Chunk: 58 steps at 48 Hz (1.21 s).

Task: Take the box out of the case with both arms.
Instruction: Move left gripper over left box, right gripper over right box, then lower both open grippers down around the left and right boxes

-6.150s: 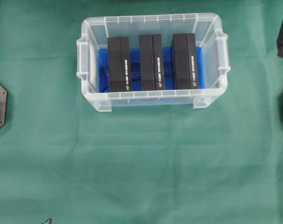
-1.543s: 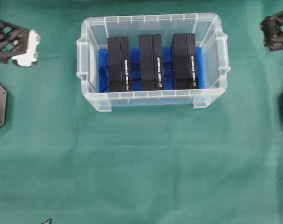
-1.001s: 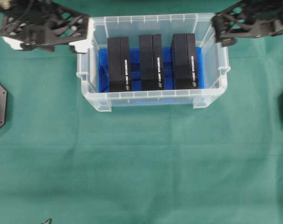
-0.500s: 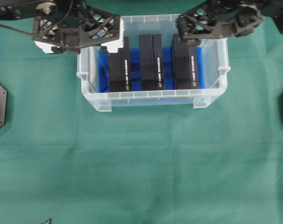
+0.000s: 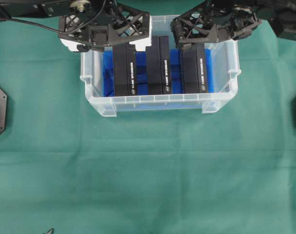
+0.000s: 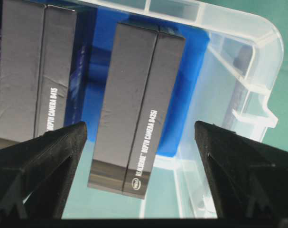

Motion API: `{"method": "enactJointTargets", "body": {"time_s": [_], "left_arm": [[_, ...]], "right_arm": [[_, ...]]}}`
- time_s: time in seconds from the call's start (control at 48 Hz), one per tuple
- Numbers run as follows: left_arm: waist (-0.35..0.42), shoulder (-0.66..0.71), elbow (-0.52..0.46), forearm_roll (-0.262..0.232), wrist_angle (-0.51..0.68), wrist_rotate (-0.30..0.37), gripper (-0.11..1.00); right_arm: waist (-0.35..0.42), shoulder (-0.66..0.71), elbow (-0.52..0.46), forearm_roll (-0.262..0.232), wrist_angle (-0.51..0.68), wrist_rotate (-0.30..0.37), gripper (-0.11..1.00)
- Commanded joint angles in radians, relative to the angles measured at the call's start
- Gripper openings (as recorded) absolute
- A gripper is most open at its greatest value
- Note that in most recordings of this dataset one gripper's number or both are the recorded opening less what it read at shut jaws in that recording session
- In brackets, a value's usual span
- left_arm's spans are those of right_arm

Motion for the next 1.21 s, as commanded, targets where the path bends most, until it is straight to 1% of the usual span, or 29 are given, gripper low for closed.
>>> {"method": "enactJointTargets", "body": {"time_s": [0.0,0.125,0.542,1.188], "left_arm": [[-0.003,-0.006,-0.029,0.005,-0.003,-0.002,0.9],[-0.003,0.002,-0.034,0.003,-0.003,-0.002,0.9],[-0.003,0.014,-0.035,0.005,-0.023,0.005,0.9],[-0.008,0.018,-0.035,0.003,-0.023,0.006,0.9]], "right_arm": [[0.003,-0.012,-0.021,-0.002,-0.012,0.002,0.92],[0.002,-0.011,-0.021,-0.003,-0.028,0.002,0.92],[0.003,-0.008,-0.021,-0.002,-0.026,0.003,0.92],[0.006,-0.006,-0.021,-0.002,-0.026,0.003,0.92]]}}
